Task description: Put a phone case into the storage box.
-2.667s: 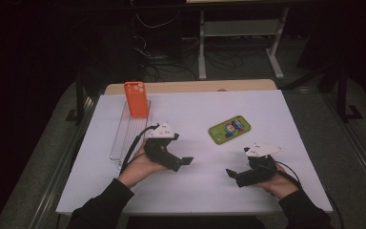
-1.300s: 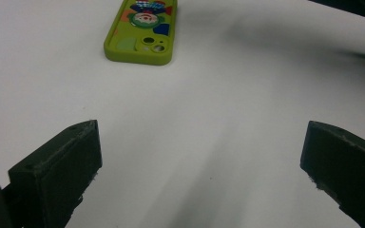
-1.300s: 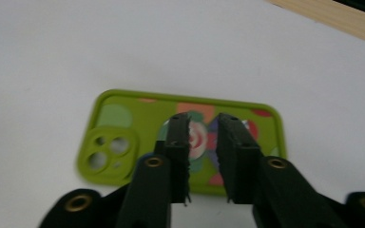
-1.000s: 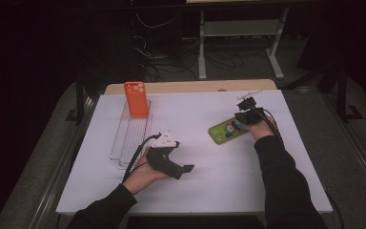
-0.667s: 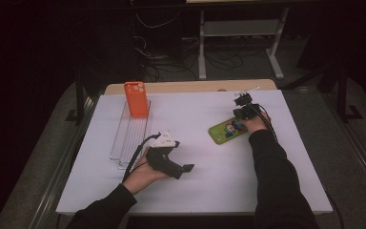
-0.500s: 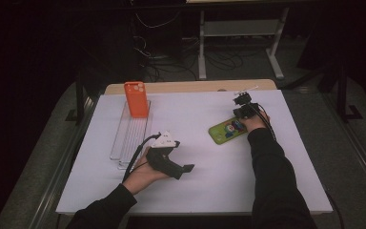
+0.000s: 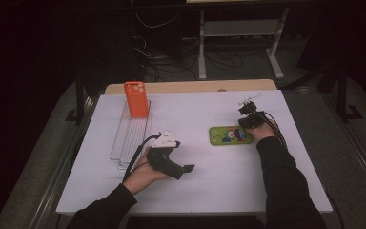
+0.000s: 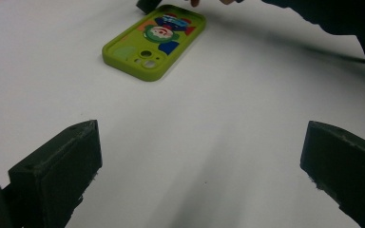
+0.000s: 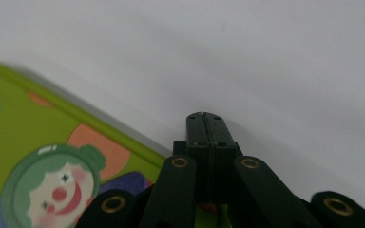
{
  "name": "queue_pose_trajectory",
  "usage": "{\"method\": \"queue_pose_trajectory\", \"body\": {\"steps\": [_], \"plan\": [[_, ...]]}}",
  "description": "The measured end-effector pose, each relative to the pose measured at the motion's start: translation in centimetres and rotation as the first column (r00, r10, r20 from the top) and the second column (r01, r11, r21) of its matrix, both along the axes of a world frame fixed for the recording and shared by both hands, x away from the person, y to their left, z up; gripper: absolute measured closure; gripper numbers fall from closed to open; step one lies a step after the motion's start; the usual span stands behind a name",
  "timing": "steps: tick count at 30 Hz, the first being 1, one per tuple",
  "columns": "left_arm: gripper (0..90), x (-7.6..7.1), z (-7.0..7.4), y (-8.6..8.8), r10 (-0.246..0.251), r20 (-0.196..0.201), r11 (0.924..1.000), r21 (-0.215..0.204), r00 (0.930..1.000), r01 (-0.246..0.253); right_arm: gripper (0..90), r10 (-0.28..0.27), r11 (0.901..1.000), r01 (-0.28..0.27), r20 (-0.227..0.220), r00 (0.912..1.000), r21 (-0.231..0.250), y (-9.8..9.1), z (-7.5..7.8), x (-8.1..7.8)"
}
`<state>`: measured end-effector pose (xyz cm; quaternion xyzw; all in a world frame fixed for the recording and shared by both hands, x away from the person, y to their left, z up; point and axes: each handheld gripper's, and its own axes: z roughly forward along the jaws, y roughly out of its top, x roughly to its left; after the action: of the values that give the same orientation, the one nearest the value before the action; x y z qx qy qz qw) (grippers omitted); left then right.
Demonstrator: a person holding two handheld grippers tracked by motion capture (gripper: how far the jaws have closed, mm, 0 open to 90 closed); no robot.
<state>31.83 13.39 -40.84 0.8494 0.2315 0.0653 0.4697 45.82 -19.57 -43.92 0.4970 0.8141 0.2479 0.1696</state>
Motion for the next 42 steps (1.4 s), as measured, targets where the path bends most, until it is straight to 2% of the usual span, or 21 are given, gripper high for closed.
{"method": "queue_pose_trajectory", "body": {"steps": [5,11,18,21,22,25,28,31,32,33,34,36,38,39,42], "plan": [[0.0,-0.1,0.0,-0.2,-0.002,0.001,1.0000,-0.003,1.0000,0.002,88.6,0.044,0.9990,-0.044,0.012,0.9990,0.010,-0.3,0.0,-2.3],[0.0,-0.2,-0.1,-0.2,-0.004,-0.006,0.9999,0.012,1.0000,0.004,88.6,0.074,0.9970,-0.075,0.030,0.9968,0.018,-0.4,-0.2,-4.9],[0.0,-0.3,-0.1,-0.3,-0.012,-0.003,0.9996,0.024,0.9999,0.012,88.6,0.130,0.9912,-0.131,0.042,0.9907,0.022,0.5,-0.2,-8.4],[0.0,-0.3,-0.2,-0.3,-0.004,-0.010,0.9999,0.011,0.9999,0.004,88.5,0.149,0.9888,-0.149,0.056,0.9872,-0.008,1.0,0.1,-9.1],[0.0,-0.2,-0.2,-0.3,-0.004,-0.010,0.9999,0.010,0.9999,0.004,88.3,0.147,0.9890,-0.148,0.075,0.9863,0.007,0.9,0.3,-9.2],[0.0,-0.2,-0.2,-0.2,-0.007,-0.015,0.9999,0.008,0.9999,0.007,74.0,0.144,0.9852,-0.154,0.123,0.9819,0.075,0.8,1.5,-9.8],[0.0,-0.1,-0.3,-0.2,-0.016,-0.014,0.9998,0.009,0.9998,0.016,58.1,0.167,0.9735,-0.184,0.131,0.9773,0.136,0.9,2.2,-10.7],[0.0,-0.1,-0.2,-0.2,-0.019,-0.018,0.9998,0.004,0.9996,0.019,42.6,0.201,0.9624,-0.225,0.158,0.9667,0.152,1.2,2.4,-11.9],[0.0,-0.1,-0.2,-0.1,-0.023,-0.019,0.9997,0.009,0.9996,0.023,35.9,0.209,0.9609,-0.231,0.145,0.9671,0.153,1.4,2.5,-12.5],[0.0,-0.1,-0.2,-0.1,-0.025,-0.018,0.9997,0.009,0.9995,0.025,30.6,0.227,0.9574,-0.249,0.147,0.9627,0.147,1.5,2.4,-13.0],[0.0,-0.1,-0.2,-0.1,-0.025,-0.021,0.9997,0.006,0.9995,0.025,27.1,0.232,0.9568,-0.252,0.141,0.9624,0.145,1.7,2.4,-13.4],[0.0,-0.1,-0.3,-0.2,-0.030,-0.024,0.9995,0.005,0.9993,0.030,21.5,0.257,0.9517,-0.277,0.150,0.9546,0.132,1.8,2.2,-14.4],[0.0,0.0,-0.3,-0.2,-0.034,-0.025,0.9993,0.014,0.9991,0.035,16.2,0.266,0.9455,-0.287,0.145,0.9531,0.154,1.8,2.1,-15.0],[0.0,-0.1,-0.3,-0.3,-0.030,-0.032,0.9996,-0.002,0.9990,0.030,14.1,0.264,0.9438,-0.286,0.144,0.9538,0.166,1.8,2.0,-15.4],[0.0,-0.1,-0.4,-0.3,-0.037,-0.031,0.9993,0.005,0.9988,0.037,11.5,0.273,0.9368,-0.299,0.156,0.9493,0.181,1.5,1.7,-16.2]]}}
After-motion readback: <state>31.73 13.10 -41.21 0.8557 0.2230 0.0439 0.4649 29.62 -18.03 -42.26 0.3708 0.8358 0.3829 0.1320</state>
